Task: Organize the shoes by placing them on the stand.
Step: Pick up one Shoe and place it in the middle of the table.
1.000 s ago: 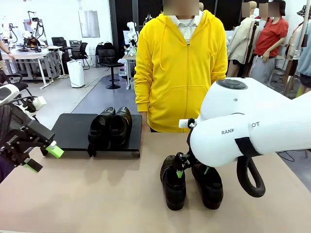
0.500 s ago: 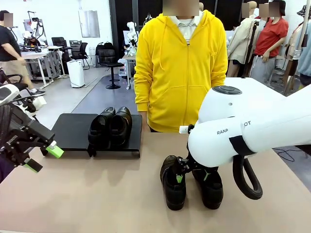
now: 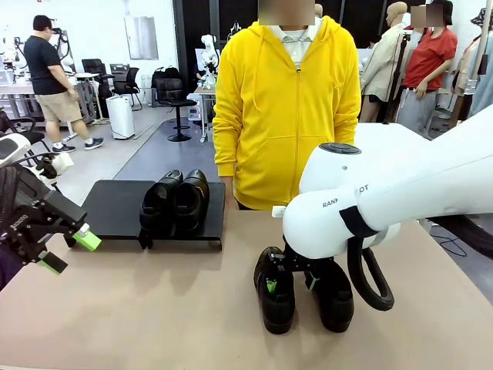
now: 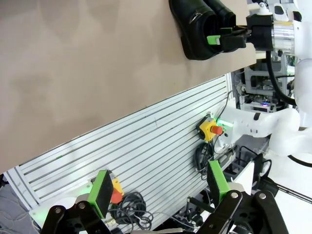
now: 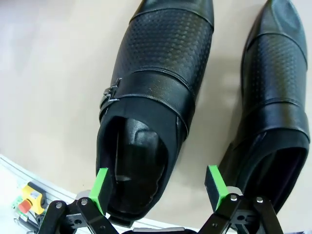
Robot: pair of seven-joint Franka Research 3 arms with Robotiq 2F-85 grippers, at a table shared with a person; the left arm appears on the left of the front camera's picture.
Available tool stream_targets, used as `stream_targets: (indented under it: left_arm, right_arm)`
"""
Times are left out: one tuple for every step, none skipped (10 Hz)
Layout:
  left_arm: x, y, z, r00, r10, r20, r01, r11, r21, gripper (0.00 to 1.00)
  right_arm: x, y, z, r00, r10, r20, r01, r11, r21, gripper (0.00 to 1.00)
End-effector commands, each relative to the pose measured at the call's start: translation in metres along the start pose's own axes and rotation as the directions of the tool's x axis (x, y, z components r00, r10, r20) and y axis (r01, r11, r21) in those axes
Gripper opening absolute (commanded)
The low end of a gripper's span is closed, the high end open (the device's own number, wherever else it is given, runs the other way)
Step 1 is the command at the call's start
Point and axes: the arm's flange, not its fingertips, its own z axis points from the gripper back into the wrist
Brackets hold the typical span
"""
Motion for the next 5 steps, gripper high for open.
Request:
stream_targets:
  left_arm:
    - [-0.0005, 0.0002, 0.0027, 1.000, 0.003, -0.002, -0.003, 1.000, -0.018, 1.00]
    - [-0.0005, 0.0002, 0.0027, 1.000, 0.003, -0.002, -0.003, 1.000, -0.018, 1.00]
    - [-0.0005, 0.0002, 0.0027, 1.000, 0.003, -0.002, -0.003, 1.000, -0.018, 1.00]
    - [-0.0005, 0.0002, 0.0027, 1.000, 0.003, -0.002, -0.003, 1.000, -0.018, 1.00]
    - [-0.0005, 0.0002, 0.0027, 1.000, 0.003, -0.002, -0.003, 1.000, -0.018, 1.00]
  right_arm:
    - [0.0086, 0.0065, -0.0031, 0.999, -0.037, 0.004, 0.037, 0.999, -0.023, 1.00]
    - [0.0080, 0.0056, -0.0023, 0.999, -0.038, 0.005, 0.039, 0.999, -0.025, 1.00]
    - [0.0071, 0.0055, -0.0024, 0.999, -0.015, 0.047, 0.018, 0.999, -0.051, 0.41]
    - [0.0079, 0.0052, -0.0021, 0.999, -0.014, 0.036, 0.016, 0.999, -0.050, 0.00]
    - [0.0080, 0.0043, -0.0022, 0.999, -0.010, 0.032, 0.011, 0.999, -0.037, 0.00]
